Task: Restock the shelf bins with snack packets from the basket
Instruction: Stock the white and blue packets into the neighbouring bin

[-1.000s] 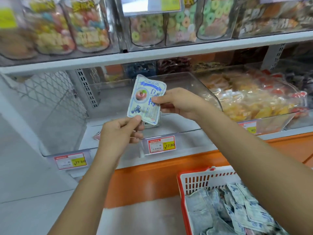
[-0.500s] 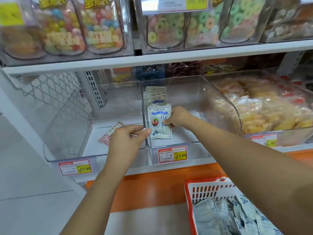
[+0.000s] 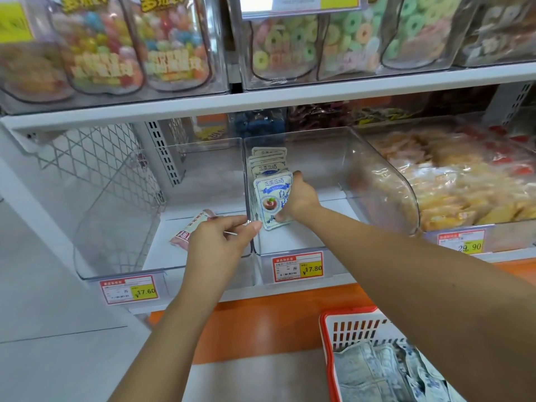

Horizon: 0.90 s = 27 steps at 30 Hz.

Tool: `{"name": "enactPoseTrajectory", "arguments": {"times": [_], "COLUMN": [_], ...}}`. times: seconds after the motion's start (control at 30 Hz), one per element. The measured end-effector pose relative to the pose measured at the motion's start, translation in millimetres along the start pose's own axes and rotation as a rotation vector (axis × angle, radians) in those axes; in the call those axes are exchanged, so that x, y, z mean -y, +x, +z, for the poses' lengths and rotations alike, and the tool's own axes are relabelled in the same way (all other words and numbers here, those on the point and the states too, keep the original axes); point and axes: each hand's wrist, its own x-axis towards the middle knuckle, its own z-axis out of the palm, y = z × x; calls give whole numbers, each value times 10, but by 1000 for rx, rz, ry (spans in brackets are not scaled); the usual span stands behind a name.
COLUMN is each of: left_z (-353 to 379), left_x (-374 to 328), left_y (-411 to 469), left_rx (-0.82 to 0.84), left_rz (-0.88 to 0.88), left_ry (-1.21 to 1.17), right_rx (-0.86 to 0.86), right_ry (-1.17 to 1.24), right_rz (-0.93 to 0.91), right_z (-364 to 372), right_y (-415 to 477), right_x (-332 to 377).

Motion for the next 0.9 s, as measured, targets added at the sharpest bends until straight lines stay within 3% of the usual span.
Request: {"name": "enactPoseTrajectory", "arguments": {"times": [0.43, 0.63, 0.73, 0.83, 0.9], "left_z": [14, 28, 48, 85, 157], "left_x": [-9, -6, 20, -44, -121], "left_y": [-25, -82, -143, -314, -517], "left_rx": [-13, -37, -83, -174, -141], "left_rz": [12, 106, 211, 423, 542], "left_ry": [52, 135, 235, 261, 221], "right_rx": [113, 174, 130, -57, -188], "right_ry": [135, 224, 289, 346, 384], "right_rz": [110, 175, 93, -89, -245], "right_z": [-50, -242, -380, -546, -661], "right_y": [-123, -280, -467, -750, -1028], "right_x": [54, 28, 26, -72, -259]}}
